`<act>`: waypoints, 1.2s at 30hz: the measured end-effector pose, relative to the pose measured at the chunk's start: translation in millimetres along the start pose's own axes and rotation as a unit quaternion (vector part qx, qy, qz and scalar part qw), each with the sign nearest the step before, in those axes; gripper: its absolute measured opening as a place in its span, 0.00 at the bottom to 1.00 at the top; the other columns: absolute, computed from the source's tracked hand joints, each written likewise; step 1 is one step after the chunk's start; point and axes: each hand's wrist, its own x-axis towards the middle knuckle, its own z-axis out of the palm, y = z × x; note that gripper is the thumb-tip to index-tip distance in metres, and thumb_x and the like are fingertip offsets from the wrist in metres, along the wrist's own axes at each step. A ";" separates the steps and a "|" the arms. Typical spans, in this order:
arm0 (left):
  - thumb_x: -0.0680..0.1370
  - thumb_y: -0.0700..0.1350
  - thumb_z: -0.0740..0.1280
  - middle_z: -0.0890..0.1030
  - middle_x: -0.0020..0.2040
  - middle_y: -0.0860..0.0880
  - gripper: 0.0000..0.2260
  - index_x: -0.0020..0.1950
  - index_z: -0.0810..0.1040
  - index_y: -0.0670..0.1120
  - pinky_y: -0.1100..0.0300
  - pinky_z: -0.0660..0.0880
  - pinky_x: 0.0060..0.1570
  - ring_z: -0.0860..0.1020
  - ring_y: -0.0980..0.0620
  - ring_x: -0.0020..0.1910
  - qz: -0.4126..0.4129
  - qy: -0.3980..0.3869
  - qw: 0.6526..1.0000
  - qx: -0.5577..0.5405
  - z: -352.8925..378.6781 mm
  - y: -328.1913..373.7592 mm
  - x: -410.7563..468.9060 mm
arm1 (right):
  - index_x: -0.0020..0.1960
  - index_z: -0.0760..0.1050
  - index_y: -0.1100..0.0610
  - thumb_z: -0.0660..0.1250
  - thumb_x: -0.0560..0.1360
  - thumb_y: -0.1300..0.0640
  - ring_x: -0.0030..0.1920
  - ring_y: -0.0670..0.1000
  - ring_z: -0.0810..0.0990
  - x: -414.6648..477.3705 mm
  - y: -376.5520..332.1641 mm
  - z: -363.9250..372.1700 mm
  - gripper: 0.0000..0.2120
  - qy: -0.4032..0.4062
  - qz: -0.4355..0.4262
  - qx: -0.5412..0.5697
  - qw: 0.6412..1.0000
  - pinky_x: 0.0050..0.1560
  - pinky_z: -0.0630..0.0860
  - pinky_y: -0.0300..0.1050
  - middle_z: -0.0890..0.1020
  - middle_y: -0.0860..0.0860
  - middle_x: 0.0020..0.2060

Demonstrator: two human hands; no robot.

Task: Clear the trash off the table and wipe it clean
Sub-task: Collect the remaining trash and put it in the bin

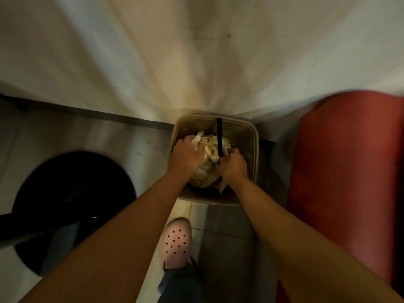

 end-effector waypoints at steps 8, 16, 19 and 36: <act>0.79 0.45 0.60 0.69 0.68 0.44 0.20 0.71 0.66 0.45 0.54 0.68 0.61 0.70 0.44 0.64 0.024 0.024 0.999 0.000 -31.8 13.4 -35.1 | 0.70 0.64 0.60 0.56 0.80 0.57 0.65 0.60 0.69 -32.6 -24.1 -28.5 0.20 -0.030 0.025 -0.009 0.999 0.61 0.68 0.49 0.70 0.60 0.66; 0.79 0.44 0.60 0.72 0.64 0.45 0.16 0.67 0.71 0.47 0.54 0.71 0.59 0.72 0.47 0.62 0.033 0.010 0.999 -0.002 -81.4 53.5 -109.5 | 0.67 0.69 0.58 0.55 0.80 0.58 0.62 0.55 0.72 -117.5 -73.0 -81.5 0.16 -0.022 -0.035 0.000 0.999 0.56 0.69 0.43 0.74 0.57 0.63; 0.79 0.44 0.61 0.73 0.65 0.47 0.15 0.65 0.72 0.47 0.51 0.72 0.60 0.73 0.47 0.62 0.055 0.017 0.998 -0.010 -107.2 72.6 -149.4 | 0.67 0.69 0.59 0.55 0.80 0.59 0.59 0.54 0.75 -161.1 -94.9 -107.1 0.16 -0.009 -0.070 0.011 0.997 0.49 0.68 0.37 0.75 0.56 0.62; 0.79 0.43 0.59 0.74 0.63 0.47 0.14 0.64 0.73 0.45 0.60 0.69 0.57 0.75 0.51 0.55 0.219 0.175 0.955 -0.095 -313.3 171.8 -419.5 | 0.60 0.73 0.57 0.58 0.78 0.59 0.54 0.55 0.77 -449.4 -200.4 -214.4 0.12 0.048 -0.307 0.068 0.948 0.49 0.69 0.42 0.75 0.51 0.47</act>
